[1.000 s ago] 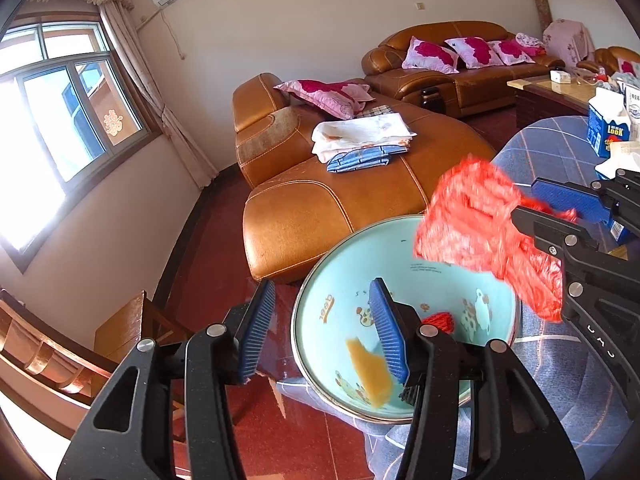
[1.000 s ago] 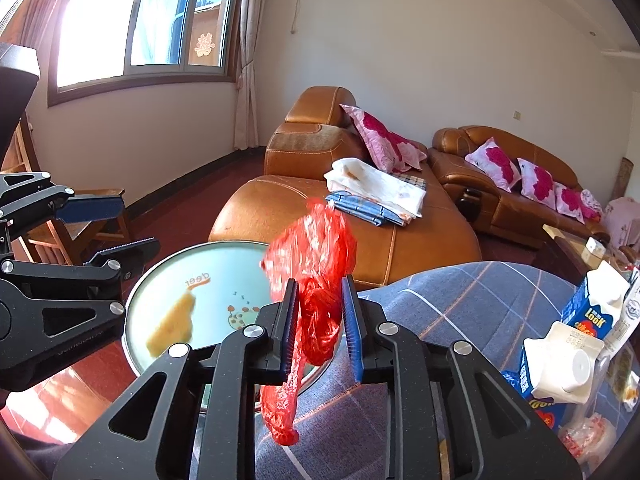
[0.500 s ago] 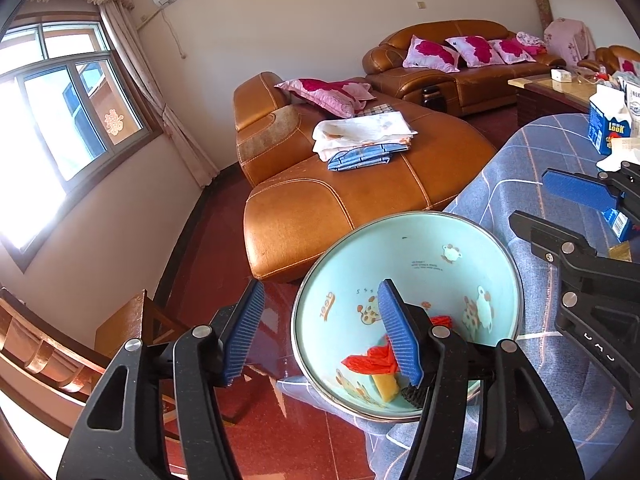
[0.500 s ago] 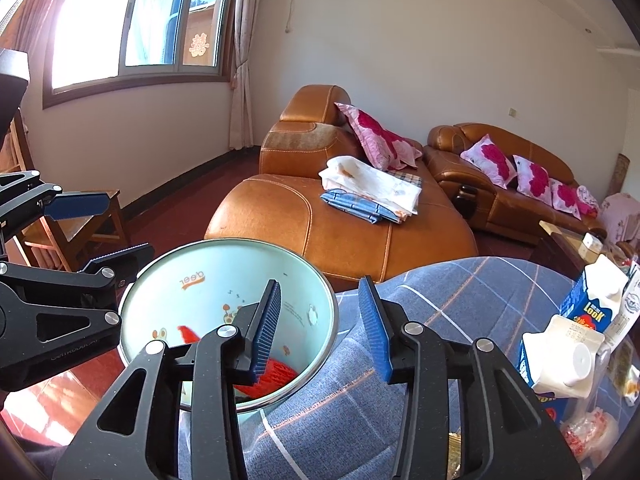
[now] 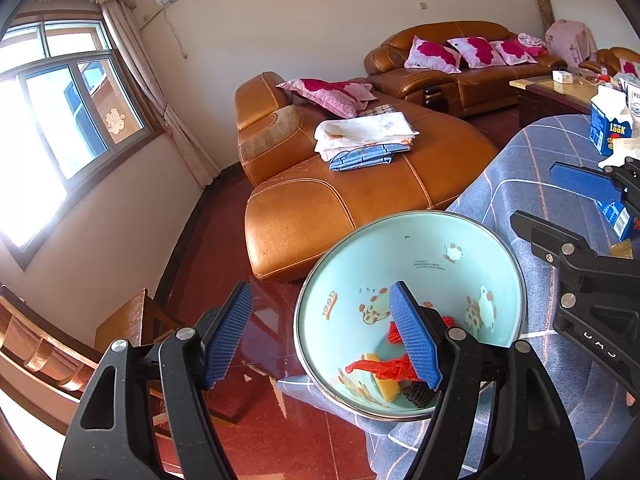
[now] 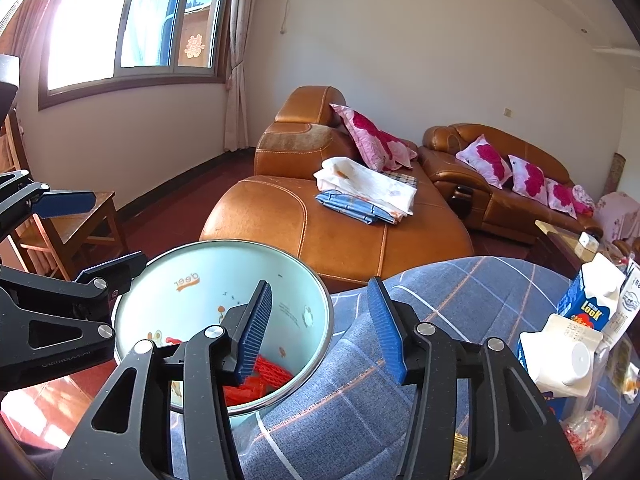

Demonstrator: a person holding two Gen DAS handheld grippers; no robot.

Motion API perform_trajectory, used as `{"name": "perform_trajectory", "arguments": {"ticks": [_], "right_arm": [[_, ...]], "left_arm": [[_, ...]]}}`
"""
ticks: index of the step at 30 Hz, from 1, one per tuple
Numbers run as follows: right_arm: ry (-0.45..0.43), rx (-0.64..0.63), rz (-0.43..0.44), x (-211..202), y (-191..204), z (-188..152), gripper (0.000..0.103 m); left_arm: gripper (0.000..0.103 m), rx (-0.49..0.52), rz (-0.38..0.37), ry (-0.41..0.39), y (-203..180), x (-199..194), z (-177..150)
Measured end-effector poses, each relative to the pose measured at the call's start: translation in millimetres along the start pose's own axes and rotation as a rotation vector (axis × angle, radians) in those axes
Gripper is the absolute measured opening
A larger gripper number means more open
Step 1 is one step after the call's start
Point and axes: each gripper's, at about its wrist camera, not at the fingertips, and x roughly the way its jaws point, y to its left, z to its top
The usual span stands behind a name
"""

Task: Collect trash
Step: 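Withdraw both open tools from the bin back toward the table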

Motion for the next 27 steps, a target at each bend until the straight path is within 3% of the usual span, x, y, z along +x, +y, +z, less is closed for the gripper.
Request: {"name": "perform_trajectory", "arguments": {"ticks": [5,15,27], "right_arm": [[-0.013,0.007,-0.016,-2.6,-1.7,0.9,0.065],[-0.040,0.012,-0.039,-16.9,-1.9,5.6,0.073],[-0.065,0.035,-0.090,-52.5,-4.9,5.4,0.076]], "left_arm": [[0.083,-0.003,0.019,-0.008,2.7,-2.7,-0.2],[0.085,-0.004,0.028,-0.025,7.9,-13.3,-0.9],[0.096,-0.002,0.014,-0.051,6.3,-30.9,-1.6]]}}
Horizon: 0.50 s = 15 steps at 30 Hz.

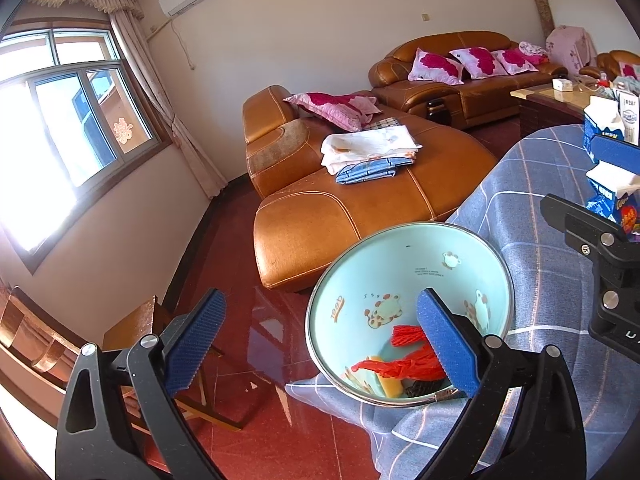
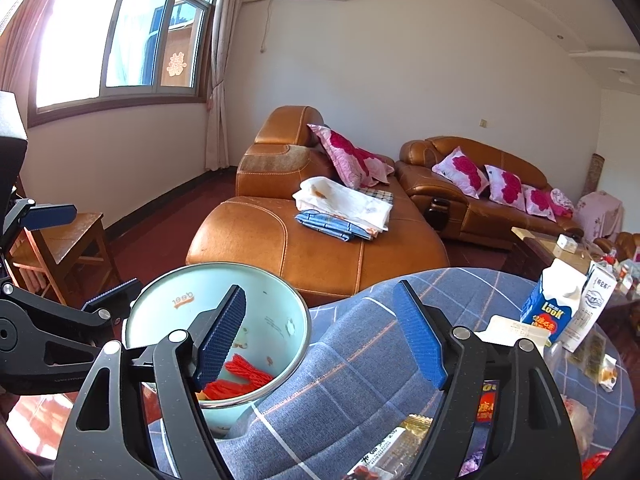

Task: Collect trash
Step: 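Withdraw both open tools from the bin back toward the table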

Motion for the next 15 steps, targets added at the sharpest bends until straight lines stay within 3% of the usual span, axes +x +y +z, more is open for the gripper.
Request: {"name": "perform_trajectory", "arguments": {"ticks": [15], "right_arm": [[0.011,0.115,-0.177,-72.8,-45.7,-28.5,0.077]], "left_arm": [[0.097,0.084,-0.142,-0.015,-52.2,-25.5,-12.8]]}}
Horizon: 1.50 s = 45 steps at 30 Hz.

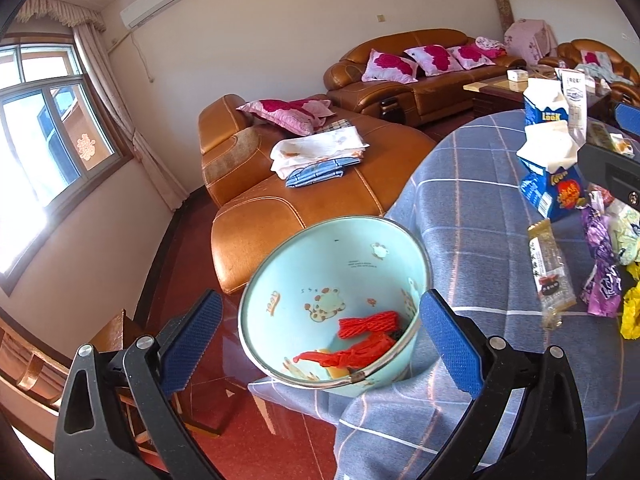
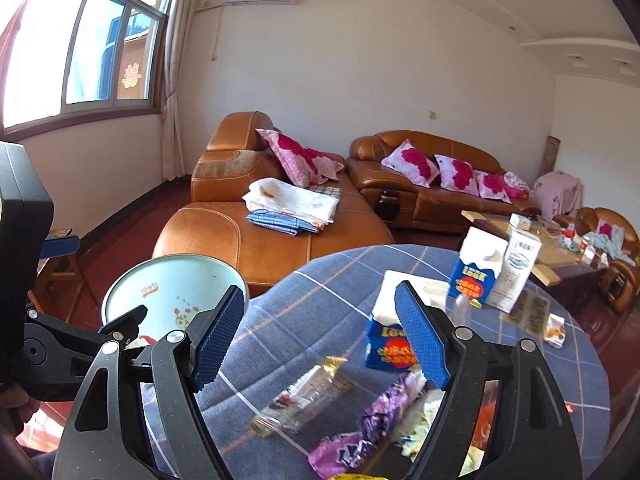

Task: Collect trash
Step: 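Grasp a clear snack wrapper with the left tool while the right tool grasps a yellow bag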

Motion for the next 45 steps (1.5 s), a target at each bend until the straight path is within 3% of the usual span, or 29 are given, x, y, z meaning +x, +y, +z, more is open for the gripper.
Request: {"name": "perform_trajectory", "arguments": {"ticks": [9,19,22,29,37,45], "right_arm": [[0.054,0.139,-0.178,-30.9,-64.8,-34.9,0.077],[0.127,0.195,-0.188,-36.8,-78.0,-69.2,0.076],[0.157,0.207,-0.154,-30.5,-75.4,-73.3,0.068],[0.213,0.244,-0.054,-22.0,-72.7,-82.7,0.015],[0.112,0.277,-0.077,-45.9,-84.7,-72.3,0.013],[0.076,0.299,-0.092,-48.8,-100.6,-73.2,0.013]], "left_arm": [[0.097,0.077,-0.110,-0.006,-53.4,-12.0,-3.0],[0.097,0.110,-0.158,-0.009,-82.9,-14.8,-9.2],[0.097,0.109,-0.158,-0.005,-84.3,-12.5,-9.9],[0.096,0.113,-0.179,-0.019,-86.2,-13.8,-7.8],[0.094,0.134,-0.221,-0.036,-98.8,-16.6,-2.5],[0.077,0.177,-0.262,0.021,-123.3,5.4,0.8]]}}
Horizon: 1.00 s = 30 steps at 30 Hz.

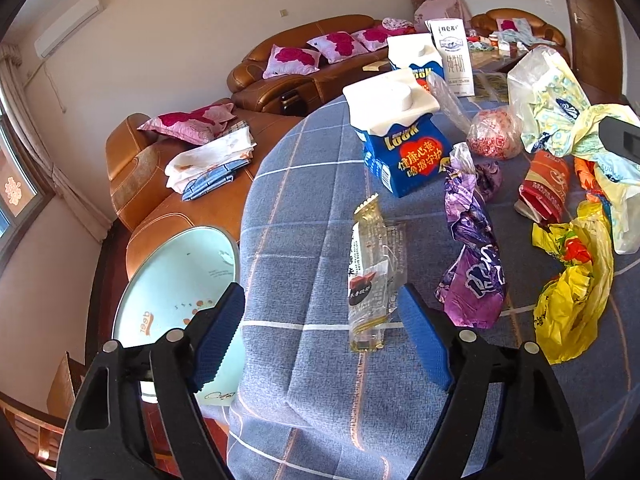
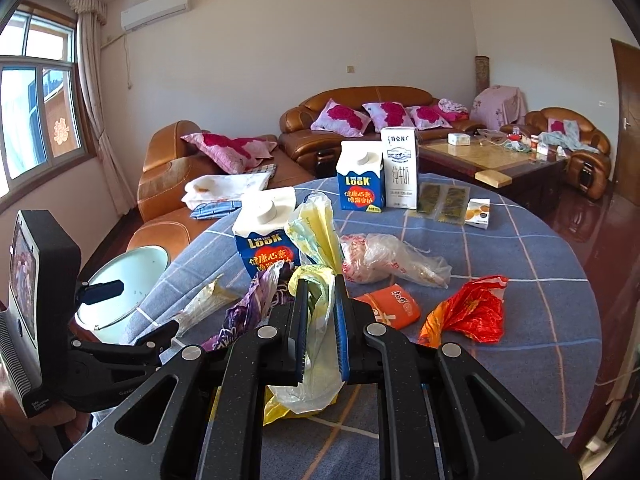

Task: Collect trash
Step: 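Grasp a clear snack wrapper with the left tool while the right tool grasps a yellow bag, then carry the clear wrapper and the yellow bag over the green bin with both tools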

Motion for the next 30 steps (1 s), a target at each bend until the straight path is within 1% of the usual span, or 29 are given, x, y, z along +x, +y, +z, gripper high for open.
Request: {"name": "perform_trajectory", "arguments": {"ticks": [3,4,5,6,7,9,10,15,23,30], "right_arm": [[0.011,0.003,0.012,4.9,-2.3,-2.4,0.013],[0.011,0.004,0.014,5.7,-2.9,-2.6,0.013],[0.011,0.006,0.016,6.3,-3.7,-2.2,0.013],[0.011,0.009,0.018,6.9,-4.7,-2.0,0.013],[0.010,0.013,0.018,7.4,-5.8,-1.5,0.013],[0.006,0.021,0.022,7.1,-7.0,-0.9,0.013],[0.002,0.022,0.023,6.3,-6.4,-0.2,0.013],[-0.028,0.003,0.025,-1.9,2.1,4.8,0.013],[-0.077,-0.069,0.044,2.5,29.8,24.3,0.013],[-0.108,-0.126,0.098,20.3,64.2,47.5,0.013]], "left_arm": [[0.066,0.014,-0.020,0.030,-6.5,11.7,-0.1],[0.060,0.014,-0.036,0.027,-7.8,13.2,0.2],[0.048,0.018,-0.055,0.026,-9.1,13.4,1.1],[0.040,0.023,-0.077,0.027,-10.4,13.3,2.3],[0.025,0.027,-0.089,0.028,-12.0,13.6,2.8],[0.024,0.032,-0.089,0.018,-12.1,11.5,3.3],[0.020,0.029,-0.095,0.013,-10.2,9.7,3.2],[0.019,-0.005,-0.072,-0.034,7.6,-8.7,3.6],[0.020,-0.060,0.057,-0.104,39.6,-34.1,4.6],[0.020,-0.122,0.140,-0.108,75.0,-42.1,0.7]]}}
